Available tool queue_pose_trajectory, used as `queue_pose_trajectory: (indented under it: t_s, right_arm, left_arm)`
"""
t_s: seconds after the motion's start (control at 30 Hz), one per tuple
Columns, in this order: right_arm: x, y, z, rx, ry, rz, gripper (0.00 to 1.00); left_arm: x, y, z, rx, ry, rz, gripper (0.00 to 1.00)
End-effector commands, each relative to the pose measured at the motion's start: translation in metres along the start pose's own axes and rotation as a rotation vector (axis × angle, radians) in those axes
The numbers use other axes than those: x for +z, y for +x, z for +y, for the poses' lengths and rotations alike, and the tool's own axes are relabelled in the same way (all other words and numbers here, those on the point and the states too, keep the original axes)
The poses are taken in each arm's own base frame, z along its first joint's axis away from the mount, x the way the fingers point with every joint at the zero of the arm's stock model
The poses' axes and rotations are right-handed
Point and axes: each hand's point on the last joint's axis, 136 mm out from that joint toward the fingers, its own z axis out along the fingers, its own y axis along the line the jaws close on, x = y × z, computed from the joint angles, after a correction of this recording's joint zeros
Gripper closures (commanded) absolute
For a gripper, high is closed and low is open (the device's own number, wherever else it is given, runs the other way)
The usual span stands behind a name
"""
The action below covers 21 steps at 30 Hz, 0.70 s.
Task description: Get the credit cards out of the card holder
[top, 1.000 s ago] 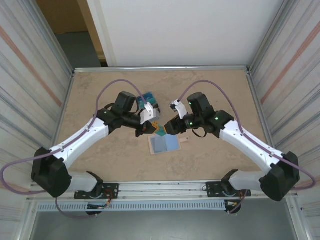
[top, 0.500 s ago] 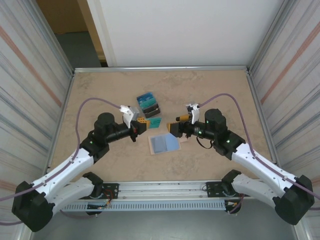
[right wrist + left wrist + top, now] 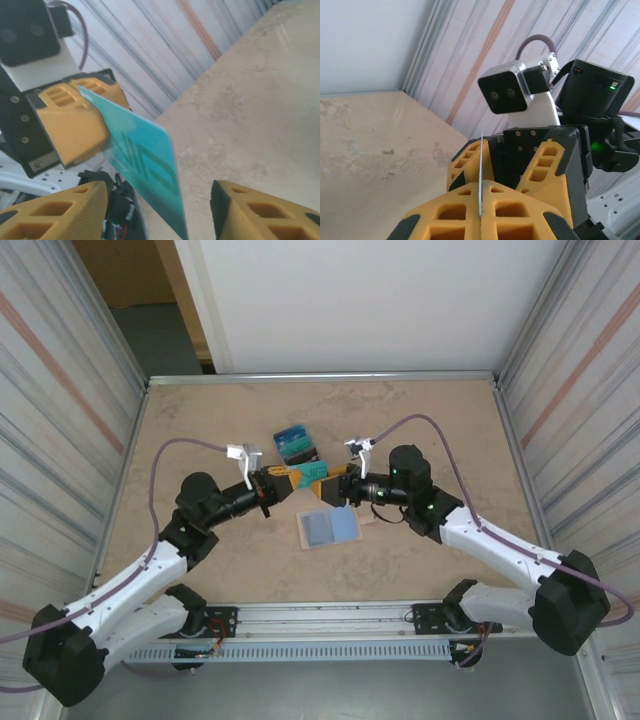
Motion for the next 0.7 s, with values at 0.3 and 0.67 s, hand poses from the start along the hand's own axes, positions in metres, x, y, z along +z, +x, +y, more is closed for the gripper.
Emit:
queue_pose_trajectory:
  t_s: [0.3, 0.67]
  right_arm:
    - [-0.001, -0.017, 0.027, -0.084, -0.062, -0.006, 1.00]
    - [-0.013, 0.008, 0.027, -0.130, -0.001, 0.157, 1.00]
  left_arm:
    - [-0.003, -0.006, -0.012, 0.066, 0.032, 0.032, 0.64]
    - [-0.024, -0.027, -0.021, 0.321, -0.111, 0.340, 0.42]
